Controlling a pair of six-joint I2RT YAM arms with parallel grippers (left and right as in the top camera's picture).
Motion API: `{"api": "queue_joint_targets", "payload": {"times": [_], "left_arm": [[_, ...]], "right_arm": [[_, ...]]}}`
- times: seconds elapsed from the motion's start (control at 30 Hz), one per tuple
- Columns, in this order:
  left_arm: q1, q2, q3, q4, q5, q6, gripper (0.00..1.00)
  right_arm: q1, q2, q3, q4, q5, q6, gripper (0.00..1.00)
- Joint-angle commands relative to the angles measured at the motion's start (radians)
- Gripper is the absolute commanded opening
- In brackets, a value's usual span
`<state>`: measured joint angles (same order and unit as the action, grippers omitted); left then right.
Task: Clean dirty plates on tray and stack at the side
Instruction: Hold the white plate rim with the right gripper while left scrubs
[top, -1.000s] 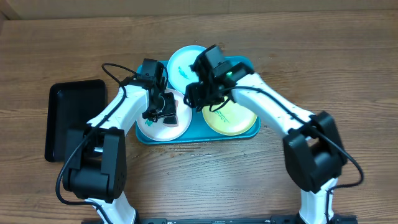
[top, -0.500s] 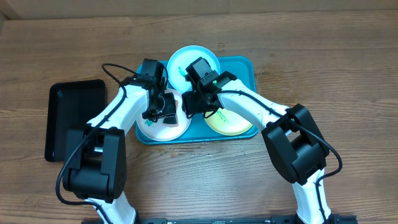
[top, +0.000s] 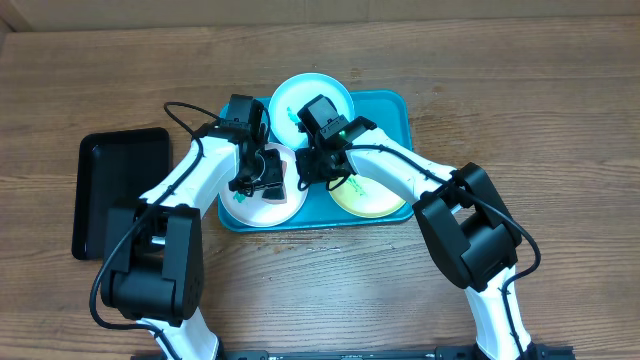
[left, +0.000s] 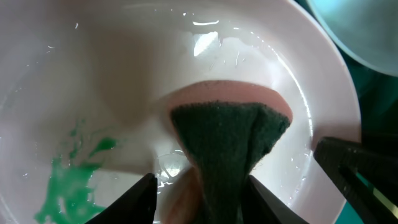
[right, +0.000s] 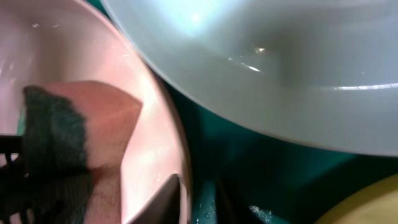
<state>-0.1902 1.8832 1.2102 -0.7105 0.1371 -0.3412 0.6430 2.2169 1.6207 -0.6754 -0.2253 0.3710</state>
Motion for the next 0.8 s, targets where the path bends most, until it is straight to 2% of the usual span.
{"api": "queue_joint_targets", "payload": {"times": [0.0, 0.33, 0.47, 0.77], "left_arm": [[0.0, -0.005, -0.005, -0.003, -0.006, -0.002, 0.43], [0.0, -0.005, -0.005, -0.002, 0.04, -0.003, 0.4], [0.0, -0.005, -0.005, -0.003, 0.04, -0.003, 0.31], [0.0, -0.005, -0.04, 0.005, 0.042, -0.003, 0.34]], "right_arm": [[-0.002, 0.025, 0.013, -0.002, 0.011, 0.001, 0.09], [-0.004, 0.025, 0.013, -0.002, -0.027, 0.0, 0.06], [-0.004, 0.025, 0.013, -0.002, -0.027, 0.0, 0.06], [-0.004, 0.025, 0.013, -0.002, -0.027, 0.0, 0.06]]}}
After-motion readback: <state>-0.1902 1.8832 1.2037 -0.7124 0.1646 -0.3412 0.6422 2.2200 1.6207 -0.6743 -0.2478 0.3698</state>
